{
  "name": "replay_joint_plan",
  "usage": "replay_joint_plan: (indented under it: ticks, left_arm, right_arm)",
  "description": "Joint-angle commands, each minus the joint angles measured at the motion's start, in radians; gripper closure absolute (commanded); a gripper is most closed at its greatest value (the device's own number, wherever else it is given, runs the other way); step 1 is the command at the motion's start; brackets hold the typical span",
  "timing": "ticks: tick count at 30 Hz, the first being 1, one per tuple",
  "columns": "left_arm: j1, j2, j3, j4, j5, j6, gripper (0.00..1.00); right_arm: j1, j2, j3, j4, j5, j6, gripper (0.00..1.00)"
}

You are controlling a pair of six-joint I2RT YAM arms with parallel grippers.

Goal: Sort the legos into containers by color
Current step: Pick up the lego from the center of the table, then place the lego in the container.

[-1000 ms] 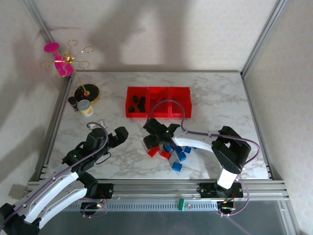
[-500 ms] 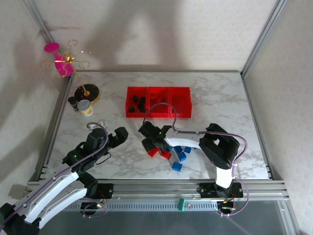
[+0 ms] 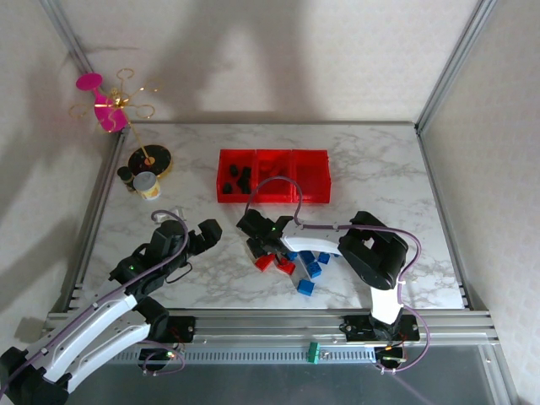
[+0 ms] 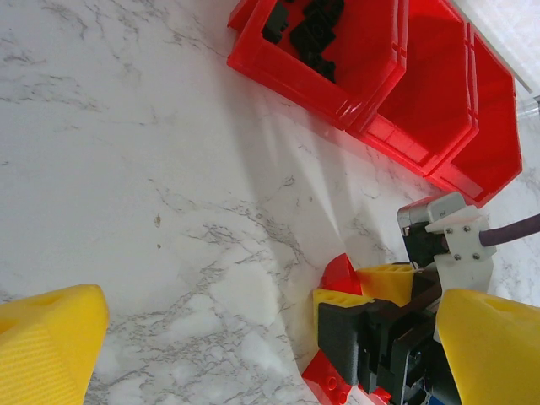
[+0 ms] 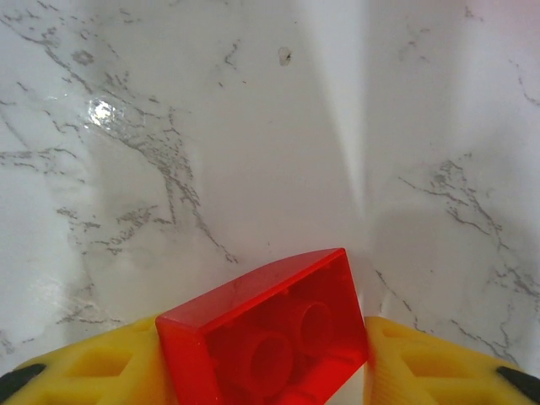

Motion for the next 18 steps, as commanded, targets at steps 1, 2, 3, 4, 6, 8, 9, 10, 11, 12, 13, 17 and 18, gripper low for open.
replay_joint_plan:
  ticks: [1, 2, 3, 4, 6, 8, 9, 10, 11, 12, 13, 17, 18]
  left_arm:
    - [0.008, 0.002, 0.004, 0.008, -0.012, 0.003, 0.00]
    - [0.007, 0.002, 0.006, 0.010, -0.013, 0.003, 0.00]
    - [0.008, 0.003, 0.008, 0.012, -0.013, 0.005, 0.01]
    - [0.007, 0.005, 0.011, 0.015, -0.015, 0.006, 0.00]
    - [0.008, 0.015, 0.021, 0.020, -0.014, 0.012, 0.00]
    - [0.008, 0.033, 0.036, 0.026, -0.014, 0.019, 0.00]
    - [0.008, 0.042, 0.043, 0.030, -0.013, 0.022, 0.00]
    - [0.007, 0.055, 0.051, 0.037, -0.012, 0.025, 0.00]
    - [0.007, 0.068, 0.059, 0.045, -0.010, 0.028, 0.00]
    - [0.008, 0.078, 0.065, 0.052, -0.010, 0.028, 0.00]
    - [0.008, 0.093, 0.073, 0.062, -0.010, 0.031, 0.00]
    - [0.007, 0.144, 0.102, 0.107, -0.009, 0.035, 0.00]
    - [0.008, 0.161, 0.113, 0.112, -0.009, 0.038, 0.00]
  right_arm:
    - [-0.007, -0.009, 0.018, -0.002, 0.000, 0.014, 0.54]
    - [-0.011, -0.019, 0.017, 0.001, -0.009, 0.016, 0.54]
    - [-0.017, -0.029, 0.017, 0.001, -0.015, 0.017, 0.54]
    - [-0.025, -0.040, 0.018, 0.003, -0.022, 0.019, 0.54]
    - [-0.041, -0.064, 0.027, 0.001, -0.027, 0.020, 0.53]
    - [-0.066, -0.087, 0.041, -0.002, -0.029, 0.019, 0.53]
    - [-0.080, -0.095, 0.047, -0.002, -0.030, 0.016, 0.53]
    - [-0.096, -0.103, 0.055, 0.001, -0.033, 0.011, 0.52]
    - [-0.111, -0.107, 0.062, 0.005, -0.035, 0.003, 0.52]
    - [-0.129, -0.108, 0.074, 0.009, -0.033, -0.001, 0.52]
    - [-0.146, -0.106, 0.092, 0.010, -0.027, -0.009, 0.52]
    - [-0.211, -0.062, 0.182, 0.029, 0.002, -0.042, 0.51]
    - [-0.227, -0.042, 0.211, 0.039, 0.003, -0.055, 0.51]
